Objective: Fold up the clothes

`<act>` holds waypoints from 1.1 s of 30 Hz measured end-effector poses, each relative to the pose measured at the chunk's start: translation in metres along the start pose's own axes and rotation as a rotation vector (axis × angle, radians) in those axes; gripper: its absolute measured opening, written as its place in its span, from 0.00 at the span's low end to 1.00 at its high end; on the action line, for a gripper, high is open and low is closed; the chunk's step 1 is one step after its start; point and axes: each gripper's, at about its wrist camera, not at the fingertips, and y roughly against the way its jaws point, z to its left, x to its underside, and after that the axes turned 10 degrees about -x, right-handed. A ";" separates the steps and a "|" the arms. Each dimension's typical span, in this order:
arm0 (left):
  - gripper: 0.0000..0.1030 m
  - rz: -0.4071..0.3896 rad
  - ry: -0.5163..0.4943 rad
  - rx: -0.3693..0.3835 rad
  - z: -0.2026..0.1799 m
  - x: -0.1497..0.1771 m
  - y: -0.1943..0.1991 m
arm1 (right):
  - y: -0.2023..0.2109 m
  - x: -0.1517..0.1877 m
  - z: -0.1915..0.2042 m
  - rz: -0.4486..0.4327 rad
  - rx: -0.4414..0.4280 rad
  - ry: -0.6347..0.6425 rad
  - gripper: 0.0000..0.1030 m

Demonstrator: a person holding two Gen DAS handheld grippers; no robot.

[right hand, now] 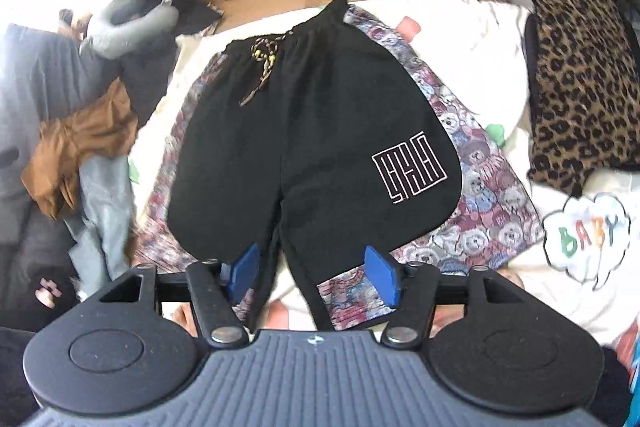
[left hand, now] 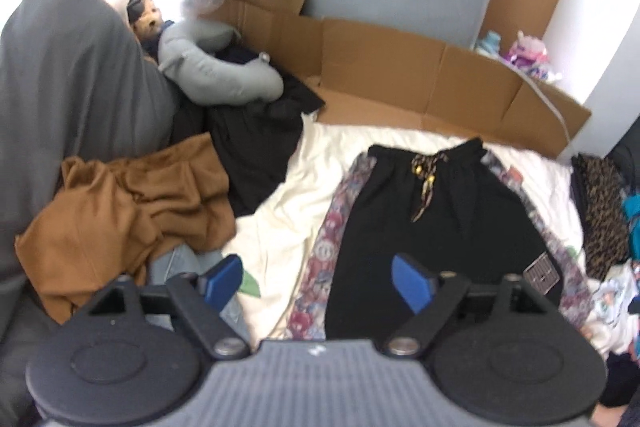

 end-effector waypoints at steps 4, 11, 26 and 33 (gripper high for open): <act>0.82 0.013 -0.014 -0.016 -0.010 -0.030 0.006 | 0.019 -0.023 -0.005 -0.014 -0.035 -0.037 0.71; 0.82 0.036 0.019 -0.005 -0.036 -0.070 -0.006 | 0.029 -0.060 -0.013 -0.013 0.030 0.056 0.74; 0.81 0.108 0.036 -0.044 -0.090 -0.082 -0.096 | -0.012 -0.103 -0.078 -0.115 0.060 0.031 0.74; 0.78 0.127 0.115 -0.072 -0.097 -0.062 -0.153 | -0.043 -0.120 -0.104 -0.154 0.099 -0.023 0.74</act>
